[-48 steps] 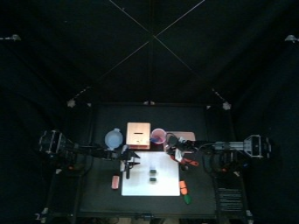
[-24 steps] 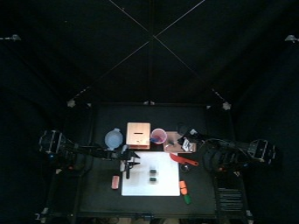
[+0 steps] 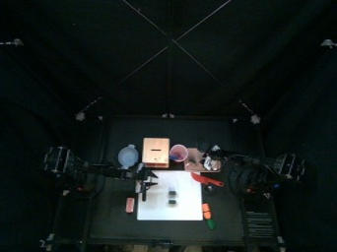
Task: Place sushi on board then cut the sushi with the knife then place the pieces on the plate
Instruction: Place the 4 sushi pieces on the plate
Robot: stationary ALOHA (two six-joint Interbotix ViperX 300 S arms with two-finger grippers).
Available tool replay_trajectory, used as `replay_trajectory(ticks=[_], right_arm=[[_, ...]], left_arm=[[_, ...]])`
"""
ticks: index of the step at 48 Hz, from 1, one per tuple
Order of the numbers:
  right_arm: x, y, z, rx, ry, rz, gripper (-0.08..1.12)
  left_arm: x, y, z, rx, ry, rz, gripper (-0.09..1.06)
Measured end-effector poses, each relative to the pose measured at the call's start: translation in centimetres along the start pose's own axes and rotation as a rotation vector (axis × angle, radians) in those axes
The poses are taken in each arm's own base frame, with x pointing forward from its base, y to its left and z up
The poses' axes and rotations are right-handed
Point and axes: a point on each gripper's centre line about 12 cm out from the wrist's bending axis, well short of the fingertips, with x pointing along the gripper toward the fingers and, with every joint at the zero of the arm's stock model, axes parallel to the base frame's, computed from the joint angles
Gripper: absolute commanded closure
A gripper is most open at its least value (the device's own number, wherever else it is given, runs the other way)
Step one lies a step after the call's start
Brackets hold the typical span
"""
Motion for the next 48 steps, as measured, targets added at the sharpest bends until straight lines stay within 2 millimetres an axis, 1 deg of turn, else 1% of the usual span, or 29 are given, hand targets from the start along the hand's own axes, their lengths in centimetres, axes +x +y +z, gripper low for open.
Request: replay_trajectory(ticks=[4,6,11,18,25,32,43,48], right_arm=[[-0.5,0.9,0.7,-0.016,-0.03,0.023,0.23],[-0.7,1.8,1.0,-0.034,-0.042,0.046,0.23],[-1.3,4.6,1.8,-0.09,-0.07,0.113,0.23],[-2.2,9.0,2.7,-0.181,-0.118,0.216,0.23],[-2.7,13.1,2.9,-0.261,-0.15,0.304,0.23],[-2.1,15.6,2.5,-0.269,-0.144,0.353,0.23],[0.2,18.7,2.0,-0.304,-0.117,0.377,0.22],[1.4,19.7,2.0,-0.322,-0.097,0.376,0.22]], left_arm=[[0.0,0.0,0.0,0.0,-0.002,0.0,0.22],[0.0,-0.1,0.0,0.002,-0.002,-0.002,0.22],[0.0,0.0,0.0,0.0,0.0,0.0,0.22],[0.0,0.0,0.0,0.0,0.0,0.0,0.22],[0.0,0.0,0.0,0.0,0.0,0.0,0.22],[0.0,0.0,0.0,0.001,0.0,-0.001,0.22],[0.0,0.0,0.0,0.0,0.0,0.0,0.22],[0.0,0.0,0.0,0.0,-0.002,0.0,0.22]])
